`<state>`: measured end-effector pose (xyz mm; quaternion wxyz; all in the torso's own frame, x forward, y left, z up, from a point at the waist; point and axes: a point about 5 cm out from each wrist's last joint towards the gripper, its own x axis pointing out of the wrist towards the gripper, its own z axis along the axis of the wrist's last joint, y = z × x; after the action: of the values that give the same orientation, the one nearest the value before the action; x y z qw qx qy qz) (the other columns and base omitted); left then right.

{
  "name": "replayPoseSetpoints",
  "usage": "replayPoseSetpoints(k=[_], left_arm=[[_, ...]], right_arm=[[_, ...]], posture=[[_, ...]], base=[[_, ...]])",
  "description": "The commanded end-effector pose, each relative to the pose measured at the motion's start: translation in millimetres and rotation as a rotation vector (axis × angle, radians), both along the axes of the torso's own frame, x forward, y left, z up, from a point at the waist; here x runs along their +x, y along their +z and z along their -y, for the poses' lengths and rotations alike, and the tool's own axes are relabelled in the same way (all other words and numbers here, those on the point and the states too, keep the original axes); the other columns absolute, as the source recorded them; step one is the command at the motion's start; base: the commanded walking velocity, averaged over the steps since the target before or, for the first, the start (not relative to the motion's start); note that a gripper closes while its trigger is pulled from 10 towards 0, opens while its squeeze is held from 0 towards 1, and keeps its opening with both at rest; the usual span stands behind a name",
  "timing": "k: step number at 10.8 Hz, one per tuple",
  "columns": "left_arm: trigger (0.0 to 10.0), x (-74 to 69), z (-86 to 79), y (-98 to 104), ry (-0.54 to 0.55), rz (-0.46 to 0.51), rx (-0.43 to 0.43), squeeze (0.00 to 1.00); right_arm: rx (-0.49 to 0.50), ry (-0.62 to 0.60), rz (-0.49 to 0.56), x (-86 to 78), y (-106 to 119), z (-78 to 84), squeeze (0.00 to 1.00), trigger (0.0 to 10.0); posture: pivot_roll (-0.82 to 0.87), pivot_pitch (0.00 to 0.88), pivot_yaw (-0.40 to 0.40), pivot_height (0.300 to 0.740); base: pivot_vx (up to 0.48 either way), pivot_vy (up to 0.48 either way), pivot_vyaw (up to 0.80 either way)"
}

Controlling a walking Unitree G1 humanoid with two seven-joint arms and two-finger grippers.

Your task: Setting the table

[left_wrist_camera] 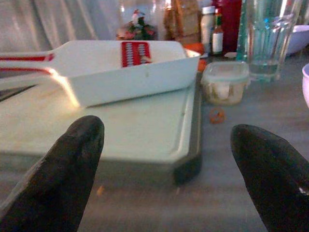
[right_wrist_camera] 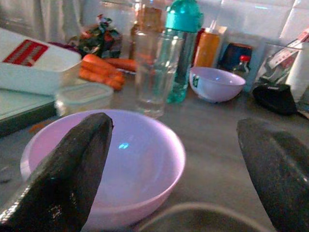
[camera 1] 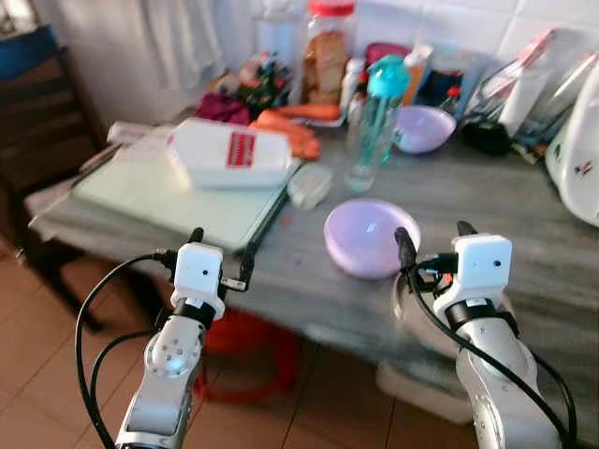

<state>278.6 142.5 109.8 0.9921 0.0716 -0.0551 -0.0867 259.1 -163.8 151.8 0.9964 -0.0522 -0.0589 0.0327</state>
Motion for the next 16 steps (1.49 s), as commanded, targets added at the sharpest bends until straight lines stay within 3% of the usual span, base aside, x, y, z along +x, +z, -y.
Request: replayPoseSetpoints(k=[1,8,11,13,16], left_arm=[[10.0,0.8,-0.8,-2,0.006,-0.012,0.01,0.0],[10.0,4.0,-1.3,-1,-0.008,-0.011,0.019,0.0],[10.0,3.4,-0.1,-3,-0.01,-0.018,0.014,0.0],[10.0,4.6,2.4,-6,-0.011,-0.025,0.009,0.0],[10.0,2.0,-3.8,-15,0.008,-0.042,0.036,0.0]], right_arm=[[0.005,-0.017,0.006,1.2,1,4.2,0.24,10.0],[0.003,-0.026,0.01,6.9,0,6.5,0.24,10.0],[0.01,-0.027,0.004,5.6,-3,5.4,0.24,10.0],[-0.009,-0.02,-0.012,3.0,-12,5.1,0.24,10.0],[0.015,-0.086,0.006,-13.7,-21,22.4,0.25,10.0]], posture=[[-0.01,0.0,-0.019,0.74],[-0.01,0.0,-0.013,0.74],[-0.01,0.0,-0.013,0.74],[-0.01,0.0,-0.016,0.74],[0.0,0.0,-0.009,0.74]], base=[[-0.304,0.0,0.0],[-0.304,0.0,0.0],[-0.301,0.0,-0.71],[-0.292,0.0,-0.6],[-0.182,0.0,0.0]])
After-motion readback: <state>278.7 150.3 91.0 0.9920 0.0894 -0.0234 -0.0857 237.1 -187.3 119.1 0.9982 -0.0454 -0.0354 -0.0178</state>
